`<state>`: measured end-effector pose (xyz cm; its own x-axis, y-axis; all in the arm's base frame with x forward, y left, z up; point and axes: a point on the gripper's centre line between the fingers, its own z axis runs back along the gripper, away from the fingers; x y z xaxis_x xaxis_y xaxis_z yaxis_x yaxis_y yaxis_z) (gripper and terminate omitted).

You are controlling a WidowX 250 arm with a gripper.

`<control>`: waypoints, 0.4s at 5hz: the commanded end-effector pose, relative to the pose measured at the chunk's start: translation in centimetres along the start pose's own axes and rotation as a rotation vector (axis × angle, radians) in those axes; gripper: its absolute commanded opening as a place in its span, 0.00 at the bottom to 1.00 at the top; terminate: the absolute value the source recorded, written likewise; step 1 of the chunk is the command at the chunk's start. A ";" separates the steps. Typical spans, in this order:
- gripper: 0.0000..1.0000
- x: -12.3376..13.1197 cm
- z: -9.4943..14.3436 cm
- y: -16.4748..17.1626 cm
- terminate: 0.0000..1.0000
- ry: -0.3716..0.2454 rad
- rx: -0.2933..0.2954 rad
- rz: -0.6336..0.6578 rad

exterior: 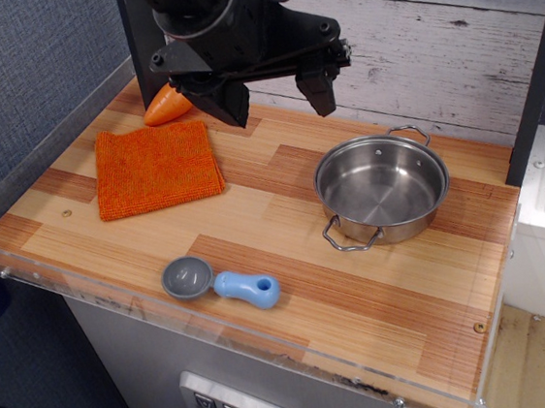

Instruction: Move the metal bowl and place it on the orange cloth

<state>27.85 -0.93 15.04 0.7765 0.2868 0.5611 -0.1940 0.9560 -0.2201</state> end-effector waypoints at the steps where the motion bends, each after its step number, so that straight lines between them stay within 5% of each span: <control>1: 1.00 0.0 0.0 0.0 0.00 0.000 0.000 0.000; 2: 1.00 0.7 -1.0 0.1 0.00 0.000 0.010 0.032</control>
<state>28.56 -0.81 13.39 0.7915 0.3190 0.5213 -0.2340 0.9462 -0.2235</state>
